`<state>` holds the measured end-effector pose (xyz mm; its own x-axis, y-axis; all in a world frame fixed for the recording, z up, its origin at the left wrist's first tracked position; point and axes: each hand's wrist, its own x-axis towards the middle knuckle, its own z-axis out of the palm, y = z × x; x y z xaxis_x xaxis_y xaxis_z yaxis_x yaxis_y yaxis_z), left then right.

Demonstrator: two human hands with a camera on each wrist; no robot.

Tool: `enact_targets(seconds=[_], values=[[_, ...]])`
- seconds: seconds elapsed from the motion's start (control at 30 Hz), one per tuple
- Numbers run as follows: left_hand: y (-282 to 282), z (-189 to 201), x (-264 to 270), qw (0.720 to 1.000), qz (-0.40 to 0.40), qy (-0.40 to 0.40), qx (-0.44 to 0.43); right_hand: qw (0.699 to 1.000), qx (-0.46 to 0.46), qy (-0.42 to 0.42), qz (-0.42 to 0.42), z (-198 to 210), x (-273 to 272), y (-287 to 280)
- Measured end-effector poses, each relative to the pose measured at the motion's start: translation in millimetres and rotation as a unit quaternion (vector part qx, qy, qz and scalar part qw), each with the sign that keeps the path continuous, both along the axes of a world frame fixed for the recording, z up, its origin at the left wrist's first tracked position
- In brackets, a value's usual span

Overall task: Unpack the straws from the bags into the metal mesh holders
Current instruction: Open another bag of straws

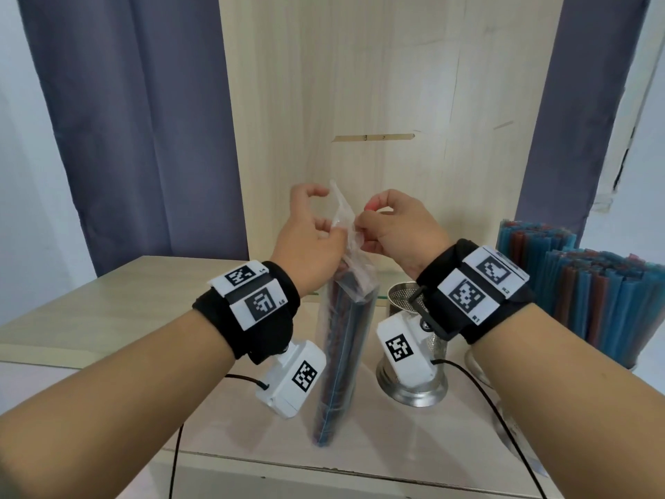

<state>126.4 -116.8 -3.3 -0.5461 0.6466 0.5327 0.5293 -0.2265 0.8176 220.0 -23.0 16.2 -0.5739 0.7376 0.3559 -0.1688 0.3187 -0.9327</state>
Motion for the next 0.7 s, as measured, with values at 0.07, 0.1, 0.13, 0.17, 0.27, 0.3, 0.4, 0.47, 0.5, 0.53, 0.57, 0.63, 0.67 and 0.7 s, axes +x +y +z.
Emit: enact_targets(seconds=[0.07, 0.1, 0.13, 0.17, 0.27, 0.3, 0.4, 0.47, 0.5, 0.53, 0.57, 0.63, 0.67, 0.7], values=[[0, 3, -2, 0.997, 0.019, 0.075, -0.005, 1.000, 0.005, 0.015, 0.016, -2, 0, -2], [0, 5, -4, 0.993, 0.047, 0.112, -0.008, 1.000, 0.012, 0.020, 0.007, -3, 0, -2], [0, 6, -6, 0.987, 0.086, 0.136, -0.012, 0.999, 0.023, 0.024, -0.018, -4, 0, -1], [-1, 8, -8, 0.981, 0.124, 0.148, -0.015, 0.998, 0.033, 0.026, -0.049, -5, 0, 0], [-7, 9, -10, 0.970, 0.162, 0.178, -0.039, 0.998, 0.026, 0.000, -0.059, -7, 1, 4], [-8, 9, -9, 0.966, 0.158, 0.193, -0.063, 0.999, 0.024, -0.020, -0.036, -7, 1, 2], [-10, 13, -7, 0.951, 0.150, 0.232, -0.139, 0.996, 0.047, -0.079, -0.007, -4, 4, -4], [-11, 18, -6, 0.935, 0.152, 0.256, -0.192, 0.990, 0.080, -0.118, -0.019, -3, 6, -7], [-12, 20, -7, 0.921, 0.167, 0.271, -0.225, 0.983, 0.110, -0.142, -0.035, -2, 6, -8], [-12, 21, -8, 0.907, 0.185, 0.282, -0.254, 0.973, 0.147, -0.169, -0.057, -3, 6, -7], [-12, 20, -10, 0.899, 0.196, 0.282, -0.273, 0.961, 0.181, -0.190, -0.081, -4, 6, -6], [-12, 16, -14, 0.904, 0.183, 0.261, -0.285, 0.944, 0.219, -0.218, -0.118, -8, 6, 0], [-12, 12, -15, 0.911, 0.166, 0.251, -0.281, 0.943, 0.215, -0.223, -0.121, -9, 7, 1], [-12, 9, -17, 0.919, 0.152, 0.238, -0.275, 0.948, 0.203, -0.217, -0.113, -10, 8, 2]])
